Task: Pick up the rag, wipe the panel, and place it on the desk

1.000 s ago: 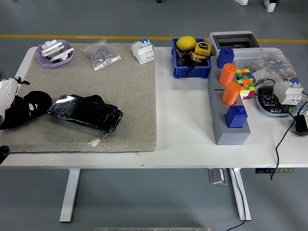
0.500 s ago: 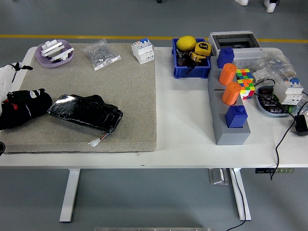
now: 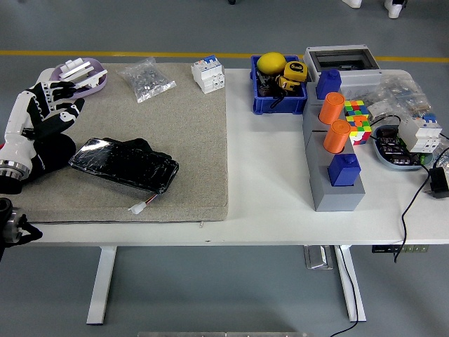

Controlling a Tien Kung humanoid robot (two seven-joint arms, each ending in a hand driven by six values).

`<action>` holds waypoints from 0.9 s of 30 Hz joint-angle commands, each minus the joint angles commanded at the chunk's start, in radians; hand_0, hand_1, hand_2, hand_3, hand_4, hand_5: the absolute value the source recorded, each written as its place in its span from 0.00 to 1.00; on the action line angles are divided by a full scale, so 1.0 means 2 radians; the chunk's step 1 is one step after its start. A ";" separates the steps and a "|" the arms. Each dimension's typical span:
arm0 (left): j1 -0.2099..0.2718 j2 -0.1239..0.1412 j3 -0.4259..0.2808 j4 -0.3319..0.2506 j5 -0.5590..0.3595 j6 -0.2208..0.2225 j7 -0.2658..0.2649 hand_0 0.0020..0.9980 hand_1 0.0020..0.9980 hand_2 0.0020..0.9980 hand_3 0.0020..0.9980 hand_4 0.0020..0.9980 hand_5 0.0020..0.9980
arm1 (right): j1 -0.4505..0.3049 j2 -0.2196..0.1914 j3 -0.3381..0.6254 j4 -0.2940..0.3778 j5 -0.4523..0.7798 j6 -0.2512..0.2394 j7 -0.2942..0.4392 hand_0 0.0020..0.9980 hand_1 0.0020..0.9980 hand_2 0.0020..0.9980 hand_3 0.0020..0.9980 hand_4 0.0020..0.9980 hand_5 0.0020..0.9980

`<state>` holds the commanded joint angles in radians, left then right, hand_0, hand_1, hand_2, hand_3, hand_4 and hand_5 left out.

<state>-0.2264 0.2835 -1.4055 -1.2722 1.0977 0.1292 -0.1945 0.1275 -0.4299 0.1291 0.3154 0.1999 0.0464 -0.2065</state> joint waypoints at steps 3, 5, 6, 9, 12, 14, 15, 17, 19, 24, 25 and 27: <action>0.002 -0.007 -0.007 -0.013 -0.061 -0.002 -0.004 0.60 0.67 0.62 0.61 0.72 0.10 | -0.001 0.000 -0.001 0.000 0.001 0.000 0.000 0.78 0.55 0.69 0.64 1.00 0.53; 0.003 -0.009 -0.011 -0.022 -0.104 -0.003 -0.007 0.60 0.67 0.62 0.61 0.72 0.10 | -0.001 0.000 -0.003 0.000 0.002 0.001 -0.001 0.78 0.55 0.69 0.64 1.00 0.53; 0.003 -0.009 -0.012 -0.026 -0.125 -0.005 -0.008 0.60 0.66 0.62 0.61 0.72 0.09 | -0.001 0.000 -0.003 0.000 0.002 0.001 -0.001 0.78 0.55 0.69 0.64 1.00 0.53; 0.004 -0.008 -0.011 -0.034 -0.167 -0.009 -0.008 0.60 0.66 0.62 0.61 0.72 0.09 | -0.001 0.000 -0.004 0.000 0.002 0.001 -0.001 0.78 0.55 0.69 0.64 1.00 0.53; 0.005 -0.011 -0.010 -0.037 -0.187 -0.013 -0.008 0.59 0.65 0.61 0.61 0.73 0.09 | 0.000 0.000 -0.009 0.000 0.005 0.002 -0.001 0.78 0.55 0.69 0.64 1.00 0.53; 0.005 -0.012 -0.009 -0.036 -0.197 -0.015 -0.008 0.59 0.65 0.61 0.61 0.73 0.09 | 0.001 0.001 -0.013 0.000 0.008 0.002 -0.001 0.78 0.55 0.69 0.64 1.00 0.53; 0.005 -0.013 -0.007 -0.035 -0.206 -0.016 -0.007 0.59 0.65 0.61 0.61 0.73 0.09 | 0.002 0.001 -0.015 0.000 0.010 0.003 -0.001 0.78 0.55 0.69 0.64 1.00 0.53; 0.005 -0.014 -0.003 -0.034 -0.221 -0.018 -0.005 0.59 0.65 0.61 0.61 0.73 0.09 | 0.002 0.001 -0.017 0.000 0.011 0.003 -0.001 0.78 0.55 0.69 0.64 1.00 0.53; 0.005 -0.014 0.000 -0.035 -0.236 -0.018 -0.002 0.58 0.64 0.61 0.61 0.73 0.09 | 0.001 0.001 -0.020 0.000 0.010 0.003 -0.002 0.78 0.55 0.69 0.64 1.00 0.53; 0.004 -0.012 0.001 -0.037 -0.239 -0.013 0.000 0.58 0.64 0.61 0.61 0.73 0.09 | -0.002 0.001 -0.021 0.000 0.009 0.004 -0.002 0.78 0.55 0.69 0.64 1.00 0.53; 0.003 -0.012 0.001 -0.037 -0.239 -0.013 -0.001 0.58 0.64 0.61 0.61 0.73 0.09 | -0.003 0.002 -0.021 0.000 0.009 0.004 -0.001 0.78 0.55 0.69 0.64 1.00 0.53; 0.003 -0.012 0.001 -0.037 -0.240 -0.013 -0.001 0.58 0.64 0.61 0.61 0.73 0.09 | -0.003 0.003 -0.021 0.000 0.009 0.005 -0.001 0.78 0.55 0.69 0.64 1.00 0.53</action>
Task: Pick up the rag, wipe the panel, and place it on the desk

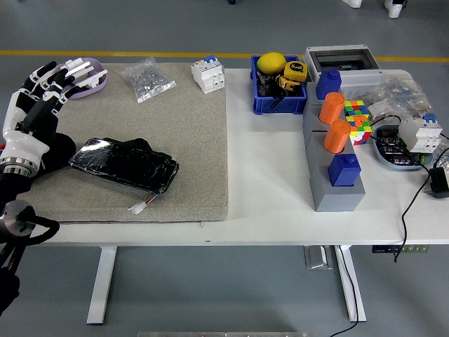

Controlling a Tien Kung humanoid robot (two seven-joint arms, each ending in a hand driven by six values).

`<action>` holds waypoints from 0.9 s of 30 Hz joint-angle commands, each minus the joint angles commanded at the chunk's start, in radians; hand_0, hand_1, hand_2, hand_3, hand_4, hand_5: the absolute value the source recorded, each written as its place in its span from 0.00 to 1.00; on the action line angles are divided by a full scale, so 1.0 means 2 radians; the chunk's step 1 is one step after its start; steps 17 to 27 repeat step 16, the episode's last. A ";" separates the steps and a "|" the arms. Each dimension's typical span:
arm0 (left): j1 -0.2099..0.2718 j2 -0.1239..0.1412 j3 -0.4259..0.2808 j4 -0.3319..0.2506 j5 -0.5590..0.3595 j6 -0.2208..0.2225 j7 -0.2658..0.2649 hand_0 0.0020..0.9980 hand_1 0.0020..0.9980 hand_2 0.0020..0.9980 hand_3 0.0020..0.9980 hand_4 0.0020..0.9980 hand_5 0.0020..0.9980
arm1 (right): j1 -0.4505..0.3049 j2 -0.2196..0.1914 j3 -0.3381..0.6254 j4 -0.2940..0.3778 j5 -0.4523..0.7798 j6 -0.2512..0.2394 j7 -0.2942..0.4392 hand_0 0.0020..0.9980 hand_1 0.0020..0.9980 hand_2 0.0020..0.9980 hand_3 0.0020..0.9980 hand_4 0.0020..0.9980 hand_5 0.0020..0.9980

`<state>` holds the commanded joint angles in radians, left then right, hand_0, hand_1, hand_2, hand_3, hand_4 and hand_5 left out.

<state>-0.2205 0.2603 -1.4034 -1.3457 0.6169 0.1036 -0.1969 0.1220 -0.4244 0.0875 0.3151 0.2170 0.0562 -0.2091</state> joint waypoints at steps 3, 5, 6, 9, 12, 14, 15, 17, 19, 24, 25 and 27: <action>0.000 0.000 0.001 0.001 -0.001 0.000 0.000 0.58 0.64 0.61 0.61 0.73 0.09 | 0.000 0.001 0.001 0.000 0.000 0.000 0.000 0.78 0.55 0.69 0.64 1.00 0.53; 0.000 -0.001 0.002 0.001 -0.001 -0.001 -0.001 0.58 0.64 0.61 0.61 0.73 0.09 | 0.000 0.001 0.002 0.000 -0.001 0.000 0.001 0.78 0.55 0.69 0.64 1.00 0.53; 0.000 -0.001 0.002 0.002 -0.002 -0.001 -0.001 0.58 0.64 0.61 0.61 0.73 0.09 | 0.000 0.001 0.002 0.000 -0.001 0.000 0.001 0.78 0.55 0.69 0.64 1.00 0.53; -0.001 -0.001 0.003 0.004 -0.003 -0.001 -0.001 0.58 0.64 0.61 0.61 0.73 0.09 | 0.000 0.001 0.003 0.000 -0.001 0.000 0.001 0.78 0.55 0.69 0.64 1.00 0.53; -0.002 0.000 0.003 0.004 -0.002 -0.001 -0.001 0.58 0.64 0.61 0.61 0.73 0.09 | 0.000 0.001 0.005 0.000 -0.003 0.000 0.001 0.78 0.55 0.69 0.64 1.00 0.53; -0.003 0.000 0.003 0.006 -0.003 -0.001 0.000 0.58 0.64 0.61 0.61 0.73 0.09 | 0.000 0.002 0.005 0.000 -0.002 0.000 0.001 0.78 0.55 0.69 0.64 1.00 0.53; -0.003 0.000 0.004 0.007 -0.004 -0.001 0.000 0.58 0.64 0.61 0.61 0.73 0.09 | 0.001 0.002 0.005 0.000 -0.002 0.000 0.001 0.78 0.55 0.69 0.64 1.00 0.53; -0.003 0.000 0.004 0.007 -0.004 -0.002 0.000 0.58 0.64 0.61 0.61 0.73 0.09 | 0.001 0.002 0.005 0.000 -0.002 0.000 0.001 0.78 0.55 0.69 0.64 1.00 0.53; -0.003 0.000 0.004 0.007 -0.004 -0.002 0.000 0.58 0.64 0.61 0.61 0.73 0.09 | 0.001 0.002 0.005 0.000 -0.002 0.000 0.001 0.78 0.55 0.69 0.64 1.00 0.53; -0.003 0.000 0.004 0.007 -0.004 -0.002 0.000 0.58 0.64 0.61 0.61 0.73 0.09 | 0.001 0.002 0.005 0.000 -0.002 0.000 0.001 0.78 0.55 0.69 0.64 1.00 0.53; -0.003 0.000 0.004 0.007 -0.004 -0.002 0.000 0.58 0.64 0.61 0.61 0.73 0.09 | 0.001 0.002 0.005 0.000 -0.002 0.000 0.001 0.78 0.55 0.69 0.64 1.00 0.53; -0.003 0.000 0.004 0.007 -0.004 -0.002 0.000 0.58 0.64 0.61 0.61 0.73 0.09 | 0.001 0.002 0.005 0.000 -0.002 0.000 0.001 0.78 0.55 0.69 0.64 1.00 0.53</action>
